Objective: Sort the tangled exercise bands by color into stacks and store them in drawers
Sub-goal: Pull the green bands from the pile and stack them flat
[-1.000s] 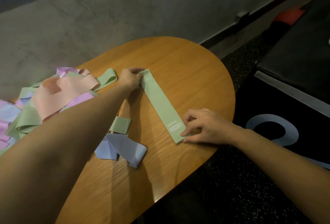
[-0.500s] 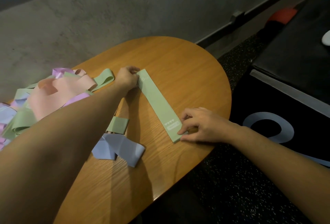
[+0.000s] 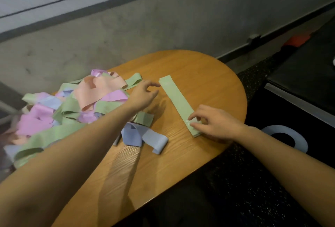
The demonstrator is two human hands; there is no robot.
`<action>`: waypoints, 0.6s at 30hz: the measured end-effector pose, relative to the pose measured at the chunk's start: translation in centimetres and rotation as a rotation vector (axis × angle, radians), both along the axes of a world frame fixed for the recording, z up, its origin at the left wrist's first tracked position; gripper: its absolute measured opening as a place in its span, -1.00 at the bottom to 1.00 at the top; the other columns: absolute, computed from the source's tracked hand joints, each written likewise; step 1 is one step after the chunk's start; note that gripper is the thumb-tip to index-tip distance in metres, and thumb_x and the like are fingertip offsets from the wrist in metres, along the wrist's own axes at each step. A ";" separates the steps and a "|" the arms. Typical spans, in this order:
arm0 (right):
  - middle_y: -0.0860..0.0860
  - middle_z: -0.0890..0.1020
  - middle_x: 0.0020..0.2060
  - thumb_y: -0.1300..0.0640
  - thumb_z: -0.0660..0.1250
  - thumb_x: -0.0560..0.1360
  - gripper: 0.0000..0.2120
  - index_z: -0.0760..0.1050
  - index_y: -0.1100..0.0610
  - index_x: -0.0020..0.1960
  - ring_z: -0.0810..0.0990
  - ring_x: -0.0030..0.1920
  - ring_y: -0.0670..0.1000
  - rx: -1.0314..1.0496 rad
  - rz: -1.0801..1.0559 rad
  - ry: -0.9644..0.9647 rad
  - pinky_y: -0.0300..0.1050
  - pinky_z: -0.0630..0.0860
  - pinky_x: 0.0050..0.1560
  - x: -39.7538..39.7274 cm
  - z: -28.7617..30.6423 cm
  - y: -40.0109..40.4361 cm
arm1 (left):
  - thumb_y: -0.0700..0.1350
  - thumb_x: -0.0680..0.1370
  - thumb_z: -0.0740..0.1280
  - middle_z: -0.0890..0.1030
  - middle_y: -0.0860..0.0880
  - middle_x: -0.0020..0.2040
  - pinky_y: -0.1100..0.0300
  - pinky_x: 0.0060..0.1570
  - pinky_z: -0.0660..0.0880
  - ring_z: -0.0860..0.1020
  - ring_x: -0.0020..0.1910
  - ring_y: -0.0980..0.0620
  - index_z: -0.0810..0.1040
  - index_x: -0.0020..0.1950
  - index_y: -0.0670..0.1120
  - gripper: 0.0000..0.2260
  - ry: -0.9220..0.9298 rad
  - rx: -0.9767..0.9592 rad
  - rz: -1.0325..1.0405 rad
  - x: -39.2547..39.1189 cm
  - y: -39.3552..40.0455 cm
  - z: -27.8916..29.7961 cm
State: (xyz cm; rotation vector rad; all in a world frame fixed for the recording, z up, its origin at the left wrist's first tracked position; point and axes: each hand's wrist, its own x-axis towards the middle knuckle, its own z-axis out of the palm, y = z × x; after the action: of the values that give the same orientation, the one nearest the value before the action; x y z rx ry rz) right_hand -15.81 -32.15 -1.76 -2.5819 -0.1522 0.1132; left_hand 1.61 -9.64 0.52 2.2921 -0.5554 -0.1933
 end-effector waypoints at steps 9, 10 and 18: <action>-0.17 0.54 -0.03 -0.04 0.27 0.61 -0.83 0.60 -0.15 0.15 0.44 -0.21 -0.28 -0.009 0.070 -0.085 -0.21 0.35 -0.13 1.5 2.2 7.7 | -0.15 0.62 0.32 0.56 0.08 0.15 0.15 0.11 0.50 0.55 0.07 0.09 0.57 0.12 0.07 -0.86 -0.075 -0.023 0.102 -7.3 11.6 0.9; -0.16 0.55 -0.04 -0.03 0.27 0.61 -0.83 0.60 -0.15 0.13 0.45 -0.21 -0.26 -0.002 0.078 -0.092 -0.18 0.38 -0.12 1.6 2.4 8.7 | -0.15 0.62 0.31 0.56 0.08 0.15 0.16 0.11 0.49 0.54 0.07 0.10 0.57 0.12 0.07 -0.85 -0.084 -0.027 0.120 -8.0 13.0 0.9; -0.15 0.63 -0.11 -0.04 0.30 0.58 -0.85 0.62 -0.04 -0.02 0.53 -0.13 -0.10 -0.078 0.160 -0.128 -0.24 0.40 -0.21 3.3 4.3 17.1 | -0.09 0.62 0.34 0.56 0.15 0.09 0.20 0.09 0.52 0.54 0.06 0.21 0.59 0.12 0.09 -0.87 -0.120 -0.016 0.252 -12.1 23.0 0.7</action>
State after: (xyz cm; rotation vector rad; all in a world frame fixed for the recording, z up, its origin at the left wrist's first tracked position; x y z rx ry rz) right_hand -12.50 -15.06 2.55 -2.6528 -0.4090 0.0121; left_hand -10.48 13.37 1.22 2.3438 -0.3217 0.0713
